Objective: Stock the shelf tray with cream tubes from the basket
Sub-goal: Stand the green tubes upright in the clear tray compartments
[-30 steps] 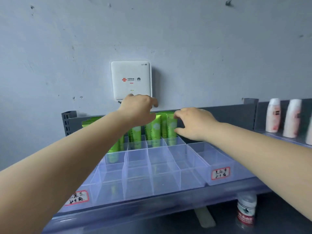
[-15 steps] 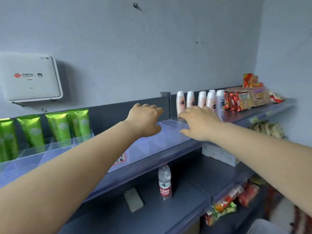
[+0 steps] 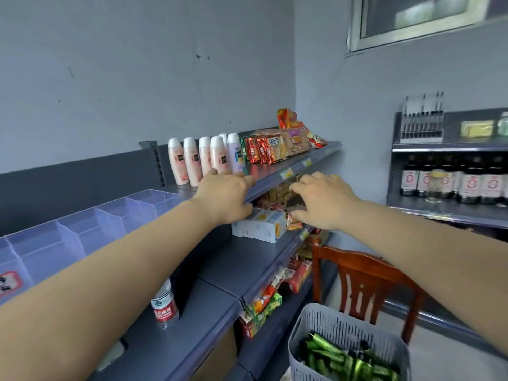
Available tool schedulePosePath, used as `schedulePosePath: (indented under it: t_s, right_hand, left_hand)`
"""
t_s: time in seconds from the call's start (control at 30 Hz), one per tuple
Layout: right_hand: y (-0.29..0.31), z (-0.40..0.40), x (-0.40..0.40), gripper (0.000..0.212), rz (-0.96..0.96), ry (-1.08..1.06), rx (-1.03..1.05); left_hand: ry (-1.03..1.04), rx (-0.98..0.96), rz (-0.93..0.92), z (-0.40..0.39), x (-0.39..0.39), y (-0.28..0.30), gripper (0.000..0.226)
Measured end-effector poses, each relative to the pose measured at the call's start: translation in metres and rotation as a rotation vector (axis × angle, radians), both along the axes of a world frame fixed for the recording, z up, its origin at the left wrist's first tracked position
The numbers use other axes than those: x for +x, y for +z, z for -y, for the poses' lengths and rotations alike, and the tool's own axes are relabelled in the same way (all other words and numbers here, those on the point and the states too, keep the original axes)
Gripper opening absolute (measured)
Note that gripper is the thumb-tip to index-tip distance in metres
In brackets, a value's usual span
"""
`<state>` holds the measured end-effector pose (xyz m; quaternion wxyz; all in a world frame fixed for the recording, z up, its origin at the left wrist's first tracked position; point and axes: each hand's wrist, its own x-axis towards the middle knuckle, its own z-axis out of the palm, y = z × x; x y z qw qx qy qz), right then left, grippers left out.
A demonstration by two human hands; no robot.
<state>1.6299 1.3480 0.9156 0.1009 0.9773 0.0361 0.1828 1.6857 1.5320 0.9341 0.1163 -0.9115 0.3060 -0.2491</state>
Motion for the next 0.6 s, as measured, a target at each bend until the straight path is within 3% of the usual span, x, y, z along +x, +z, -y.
schedulePosePath:
  t_s: [0.47, 0.6]
  right_hand:
    - [-0.070, 0.093, -0.024, 0.052, -0.119, -0.178, 0.014]
    - [-0.092, 0.114, -0.008, 0.054, -0.157, -0.246, 0.032]
  left_hand:
    - [-0.228, 0.016, -0.137, 0.116, 0.009, -0.080, 0.056]
    - [-0.276, 0.028, -0.201, 0.142, 0.032, -0.109, 0.049]
